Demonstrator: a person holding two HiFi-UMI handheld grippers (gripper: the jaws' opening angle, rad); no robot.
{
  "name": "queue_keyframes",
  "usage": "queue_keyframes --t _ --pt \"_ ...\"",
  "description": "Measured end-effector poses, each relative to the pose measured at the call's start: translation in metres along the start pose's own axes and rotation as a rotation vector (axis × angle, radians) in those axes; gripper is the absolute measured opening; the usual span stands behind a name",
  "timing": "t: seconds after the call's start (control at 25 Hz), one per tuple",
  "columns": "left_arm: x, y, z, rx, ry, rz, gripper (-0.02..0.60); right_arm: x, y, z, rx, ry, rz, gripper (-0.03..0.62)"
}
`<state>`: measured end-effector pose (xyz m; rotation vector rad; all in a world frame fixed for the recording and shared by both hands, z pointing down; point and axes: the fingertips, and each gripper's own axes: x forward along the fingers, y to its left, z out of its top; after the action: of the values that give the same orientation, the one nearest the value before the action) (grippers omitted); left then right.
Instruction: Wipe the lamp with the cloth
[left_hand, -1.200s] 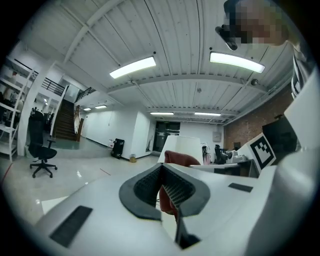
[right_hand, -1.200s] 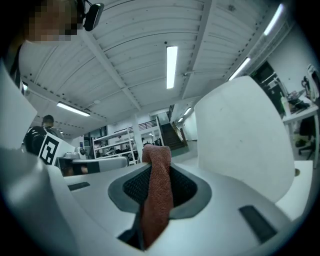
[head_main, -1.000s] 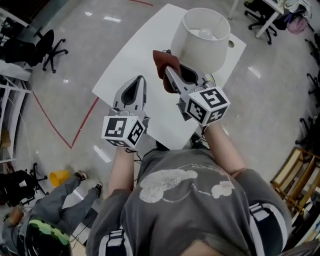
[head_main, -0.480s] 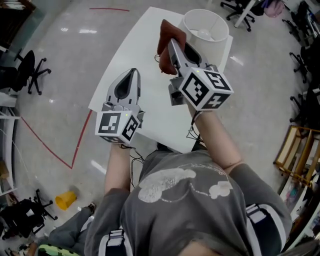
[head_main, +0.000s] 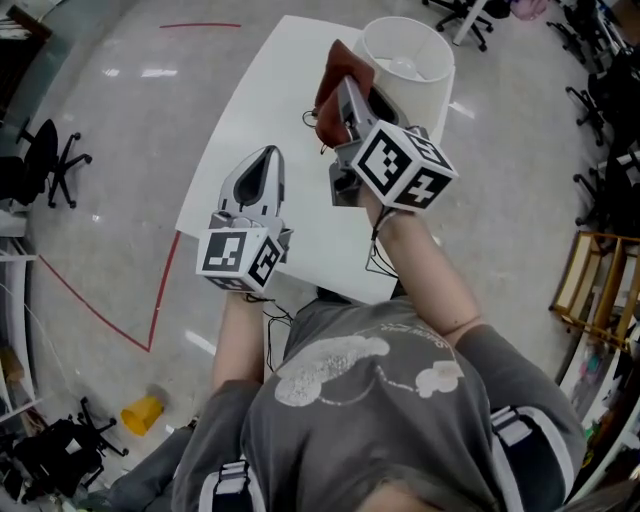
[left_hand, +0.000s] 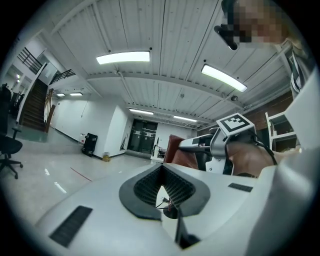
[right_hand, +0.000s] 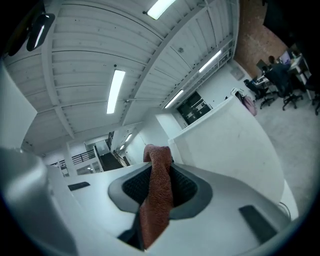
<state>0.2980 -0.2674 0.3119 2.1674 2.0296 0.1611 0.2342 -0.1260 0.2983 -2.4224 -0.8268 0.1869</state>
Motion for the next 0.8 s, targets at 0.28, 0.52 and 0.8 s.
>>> queue_keyframes --t 0.28,0.52,0.8 --pt "0.002 0.002 -0.016 -0.023 0.026 -0.013 0.008 -0.002 -0.020 -0.038 -0.001 0.084 -0.047 0.086" --pt "-0.002 0.005 -0.039 -0.038 0.058 0.020 0.008 -0.016 -0.044 -0.084 0.036 0.200 -0.063 0.086" --pt "-0.008 0.014 -0.051 -0.032 0.080 0.081 0.008 -0.023 -0.051 -0.113 0.023 0.287 -0.015 0.086"
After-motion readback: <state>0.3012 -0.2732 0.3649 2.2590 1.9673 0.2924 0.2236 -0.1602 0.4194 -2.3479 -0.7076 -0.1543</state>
